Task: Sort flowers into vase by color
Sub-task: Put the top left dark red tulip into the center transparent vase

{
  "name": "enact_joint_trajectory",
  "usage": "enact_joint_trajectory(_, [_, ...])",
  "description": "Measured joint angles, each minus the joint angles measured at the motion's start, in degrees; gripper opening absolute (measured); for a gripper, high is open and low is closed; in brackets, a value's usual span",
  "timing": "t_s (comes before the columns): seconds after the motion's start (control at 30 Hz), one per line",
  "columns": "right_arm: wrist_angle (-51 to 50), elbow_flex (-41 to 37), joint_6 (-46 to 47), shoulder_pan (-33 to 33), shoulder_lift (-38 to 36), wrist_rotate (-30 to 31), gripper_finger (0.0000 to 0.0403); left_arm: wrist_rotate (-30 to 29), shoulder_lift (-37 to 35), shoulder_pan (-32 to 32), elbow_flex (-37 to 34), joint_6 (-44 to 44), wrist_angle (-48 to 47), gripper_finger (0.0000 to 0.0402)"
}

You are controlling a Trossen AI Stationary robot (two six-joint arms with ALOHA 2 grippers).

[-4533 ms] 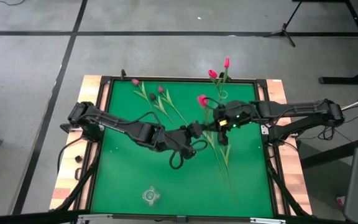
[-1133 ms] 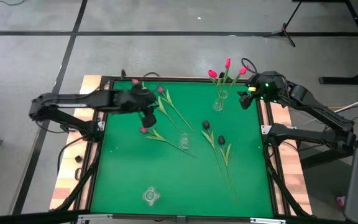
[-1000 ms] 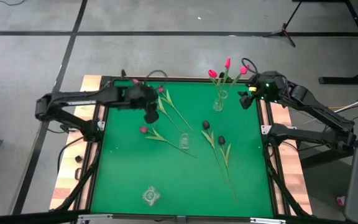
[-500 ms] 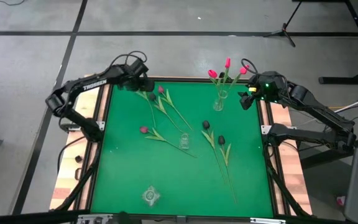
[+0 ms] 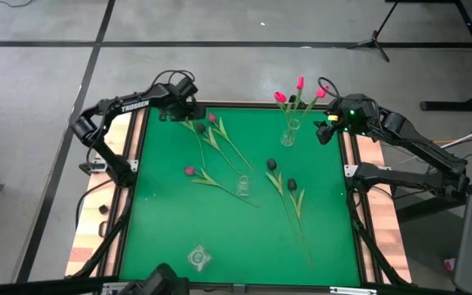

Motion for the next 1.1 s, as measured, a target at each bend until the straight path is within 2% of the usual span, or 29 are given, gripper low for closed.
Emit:
enact_joint_trajectory(0.13, [-0.35,0.0,0.0,0.0,0.0,0.0,0.0264,6.27,-0.02,2.73,0.0,2.19,-0.03,0.0133])
enact_joint_trajectory(0.37, [-0.35,0.0,-0.02,0.02,0.39,-0.02,0.0264,7.69,0.02,4.58,0.0,7.97,0.02,0.0133])
enact_joint_trajectory(0.67, [0.54,0.0,0.0,0.02,1.57,-0.05,0.0264,4.35,0.45,7.04,0.02,10.67,1.9,0.0133])
enact_joint_trajectory(0.93, [0.47,0.0,0.33,0.02,1.74,-0.26,0.0264,3.73,7.37,7.61,0.02,11.13,2.57,0.0133])
enact_joint_trajectory(1.1, [0.42,0.0,0.35,0.0,1.77,-0.35,0.0264,3.89,8.48,7.96,0.02,11.1,6.85,0.0133])
